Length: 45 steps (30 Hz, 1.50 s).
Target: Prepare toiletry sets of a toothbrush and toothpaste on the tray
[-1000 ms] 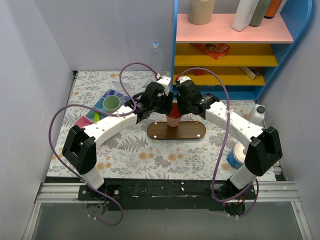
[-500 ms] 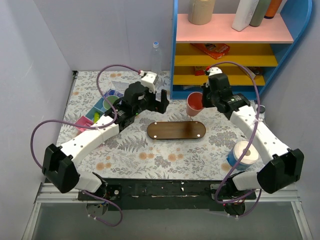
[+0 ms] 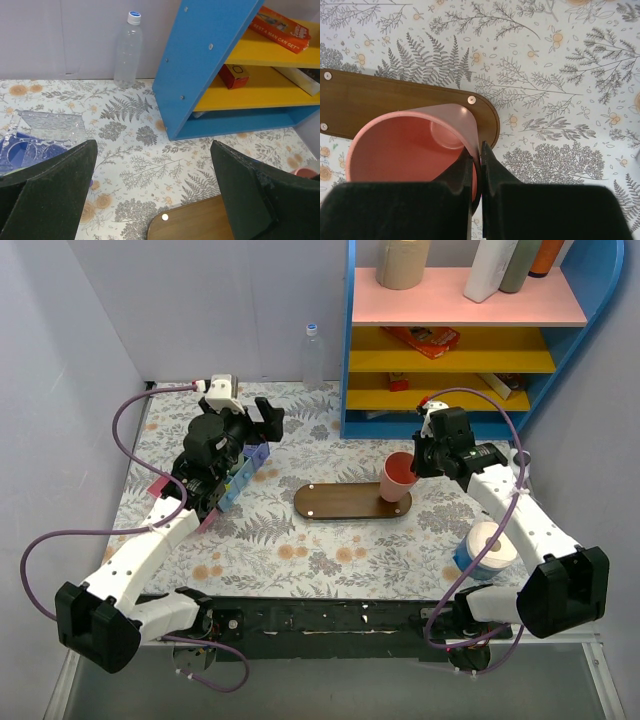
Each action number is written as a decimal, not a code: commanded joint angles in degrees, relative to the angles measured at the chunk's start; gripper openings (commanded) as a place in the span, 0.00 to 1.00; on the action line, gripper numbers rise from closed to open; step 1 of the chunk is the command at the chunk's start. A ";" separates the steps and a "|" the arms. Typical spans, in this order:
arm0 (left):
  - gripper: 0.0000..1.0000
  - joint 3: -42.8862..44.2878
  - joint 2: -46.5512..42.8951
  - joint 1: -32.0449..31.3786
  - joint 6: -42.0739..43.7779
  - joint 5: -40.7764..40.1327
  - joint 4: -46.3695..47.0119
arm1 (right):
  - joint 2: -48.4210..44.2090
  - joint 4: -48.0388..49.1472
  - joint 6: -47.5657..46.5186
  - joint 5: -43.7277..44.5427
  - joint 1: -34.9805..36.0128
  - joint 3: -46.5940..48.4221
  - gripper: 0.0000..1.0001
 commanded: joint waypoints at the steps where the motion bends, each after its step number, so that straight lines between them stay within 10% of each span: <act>1: 0.98 -0.74 -0.79 -0.06 1.53 -3.13 2.05 | -0.35 2.11 0.57 -2.59 -0.02 -0.46 0.01; 45: 0.98 -1.01 0.79 -0.15 0.57 0.21 2.31 | 3.96 2.98 1.01 1.64 -0.02 -3.89 0.01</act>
